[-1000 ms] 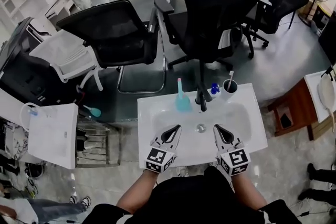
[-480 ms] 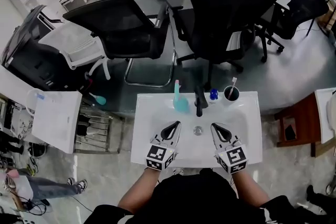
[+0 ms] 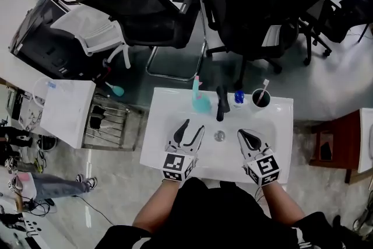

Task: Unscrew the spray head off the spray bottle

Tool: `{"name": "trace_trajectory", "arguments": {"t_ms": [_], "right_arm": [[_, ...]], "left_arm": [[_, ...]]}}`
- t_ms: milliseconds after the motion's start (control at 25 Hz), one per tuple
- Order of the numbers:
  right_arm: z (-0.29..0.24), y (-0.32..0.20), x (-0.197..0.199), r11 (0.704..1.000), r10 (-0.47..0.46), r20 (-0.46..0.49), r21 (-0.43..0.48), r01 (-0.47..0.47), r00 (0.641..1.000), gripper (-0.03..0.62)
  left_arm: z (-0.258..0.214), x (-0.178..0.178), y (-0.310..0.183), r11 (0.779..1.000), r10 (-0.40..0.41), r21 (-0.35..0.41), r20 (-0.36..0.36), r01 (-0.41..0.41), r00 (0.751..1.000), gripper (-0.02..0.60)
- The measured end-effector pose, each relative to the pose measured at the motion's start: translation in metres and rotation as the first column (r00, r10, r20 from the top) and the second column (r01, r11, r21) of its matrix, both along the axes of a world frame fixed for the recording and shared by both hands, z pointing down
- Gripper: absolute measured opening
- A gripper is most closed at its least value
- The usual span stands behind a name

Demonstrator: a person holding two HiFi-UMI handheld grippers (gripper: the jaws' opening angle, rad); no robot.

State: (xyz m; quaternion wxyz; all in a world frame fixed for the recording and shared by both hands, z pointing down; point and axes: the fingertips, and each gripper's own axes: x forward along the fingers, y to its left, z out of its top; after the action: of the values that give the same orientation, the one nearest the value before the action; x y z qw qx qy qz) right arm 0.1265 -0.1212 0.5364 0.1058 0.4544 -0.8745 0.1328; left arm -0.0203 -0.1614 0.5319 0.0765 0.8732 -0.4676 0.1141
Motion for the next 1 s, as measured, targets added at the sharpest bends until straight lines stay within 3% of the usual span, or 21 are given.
{"name": "trace_trajectory", "arguments": {"t_ms": [200, 360, 560, 720, 1000], "right_arm": [[0.007, -0.001, -0.001, 1.000, -0.006, -0.015, -0.014, 0.006, 1.000, 0.005], [0.011, -0.008, -0.006, 1.000, 0.019, -0.026, -0.021, -0.019, 0.999, 0.005], [0.011, -0.024, -0.012, 0.999, 0.045, -0.042, -0.018, -0.045, 0.998, 0.005], [0.018, -0.030, -0.013, 0.997, 0.065, -0.030, -0.039, -0.066, 0.997, 0.005], [0.034, -0.028, -0.013, 0.992, 0.086, -0.017, -0.094, -0.087, 0.996, 0.005]], "left_arm": [[0.021, -0.007, -0.013, 0.998, -0.054, -0.044, -0.014, 0.054, 0.998, 0.397], [0.042, -0.014, -0.029, 0.995, -0.064, -0.079, -0.005, 0.063, 0.998, 0.463], [0.066, -0.011, -0.050, 0.991, -0.027, -0.129, 0.020, 0.029, 0.999, 0.476], [0.086, -0.005, -0.066, 0.984, -0.004, -0.176, -0.009, 0.003, 1.000, 0.476], [0.103, -0.003, -0.091, 0.987, -0.004, -0.159, 0.004, 0.004, 1.000, 0.474]]}}
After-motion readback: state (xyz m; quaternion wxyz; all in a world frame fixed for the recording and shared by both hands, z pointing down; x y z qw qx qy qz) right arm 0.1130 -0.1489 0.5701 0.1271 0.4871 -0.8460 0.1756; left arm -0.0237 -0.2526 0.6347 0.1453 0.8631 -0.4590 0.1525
